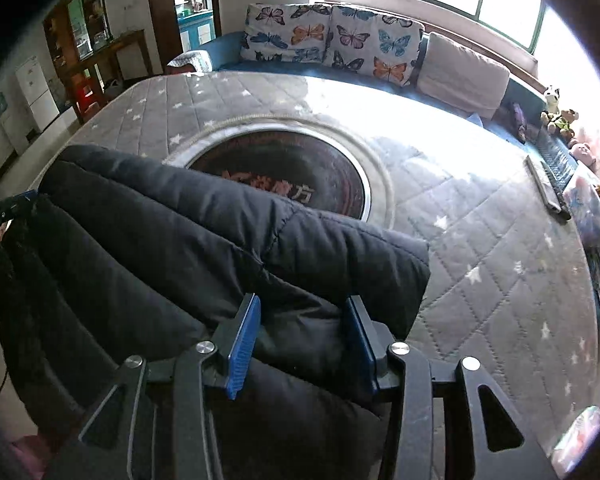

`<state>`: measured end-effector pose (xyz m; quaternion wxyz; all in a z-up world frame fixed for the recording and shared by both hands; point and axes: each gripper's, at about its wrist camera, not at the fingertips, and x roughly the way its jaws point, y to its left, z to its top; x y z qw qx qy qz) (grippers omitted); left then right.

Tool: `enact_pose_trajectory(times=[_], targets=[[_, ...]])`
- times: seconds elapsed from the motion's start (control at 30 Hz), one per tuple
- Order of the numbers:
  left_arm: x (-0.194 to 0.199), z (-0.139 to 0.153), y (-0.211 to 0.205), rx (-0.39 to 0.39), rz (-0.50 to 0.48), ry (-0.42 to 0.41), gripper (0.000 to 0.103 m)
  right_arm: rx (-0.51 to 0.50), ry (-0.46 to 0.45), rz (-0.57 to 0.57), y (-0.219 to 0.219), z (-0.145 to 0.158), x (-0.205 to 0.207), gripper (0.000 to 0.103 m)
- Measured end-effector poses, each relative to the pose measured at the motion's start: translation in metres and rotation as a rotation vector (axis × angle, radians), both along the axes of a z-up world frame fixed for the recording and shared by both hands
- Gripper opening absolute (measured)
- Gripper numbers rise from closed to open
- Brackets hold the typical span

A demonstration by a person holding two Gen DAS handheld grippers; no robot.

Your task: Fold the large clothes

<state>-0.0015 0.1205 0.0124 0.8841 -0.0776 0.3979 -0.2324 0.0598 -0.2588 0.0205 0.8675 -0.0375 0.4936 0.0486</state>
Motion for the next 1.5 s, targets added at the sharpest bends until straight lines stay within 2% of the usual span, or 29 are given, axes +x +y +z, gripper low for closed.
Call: enact_pose_trajectory(times=[0.1,0.23,0.4,0.47,0.57,0.67,0.77,0.9,1.0,1.03,1.13,1.2,1.4,1.5], targets=[[-0.001,-0.015,-0.013,0.068,0.003,-0.024,0.060,-0.009,0.004,-0.006,0.003,-0.005,0.000,0.049],[-0.005,-0.028,-0.024,0.101,0.011,-0.056,0.060,-0.032,-0.024,-0.002,0.005,-0.007,-0.006,0.048],[-0.017,-0.008,-0.025,0.172,0.004,-0.073,0.060,-0.061,-0.086,0.007,0.007,0.017,-0.021,0.049],[-0.029,0.009,-0.024,0.153,0.003,-0.095,0.061,-0.048,-0.105,0.032,0.015,0.031,-0.034,0.049],[-0.047,0.029,-0.029,0.092,-0.040,-0.126,0.072,0.007,-0.116,0.117,0.033,0.046,-0.050,0.051],[-0.058,0.028,-0.043,0.106,-0.082,-0.128,0.073,0.027,-0.107,0.217,0.060,0.048,-0.062,0.051],[-0.062,0.017,-0.052,0.112,-0.113,-0.093,0.073,0.019,-0.102,0.281,0.080,0.044,-0.069,0.051],[-0.074,-0.001,-0.063,0.191,-0.118,-0.105,0.075,0.017,-0.075,0.339,0.094,0.030,-0.074,0.051],[-0.082,-0.018,-0.069,0.219,-0.131,-0.114,0.086,-0.033,-0.037,0.349,0.097,0.008,-0.073,0.057],[-0.084,-0.024,-0.073,0.234,-0.135,-0.123,0.086,-0.069,-0.029,0.351,0.099,-0.001,-0.074,0.058],[-0.087,-0.041,-0.079,0.284,-0.129,-0.161,0.089,-0.177,-0.074,0.358,0.108,-0.017,-0.079,0.057],[-0.090,-0.045,-0.081,0.286,-0.127,-0.165,0.091,-0.217,-0.098,0.363,0.113,-0.020,-0.081,0.057],[-0.092,-0.027,-0.072,0.211,-0.127,-0.108,0.091,-0.095,-0.099,0.341,0.094,0.004,-0.083,0.057],[-0.092,-0.002,-0.059,0.187,-0.094,-0.157,0.092,-0.029,-0.125,0.293,0.075,0.024,-0.085,0.057]])
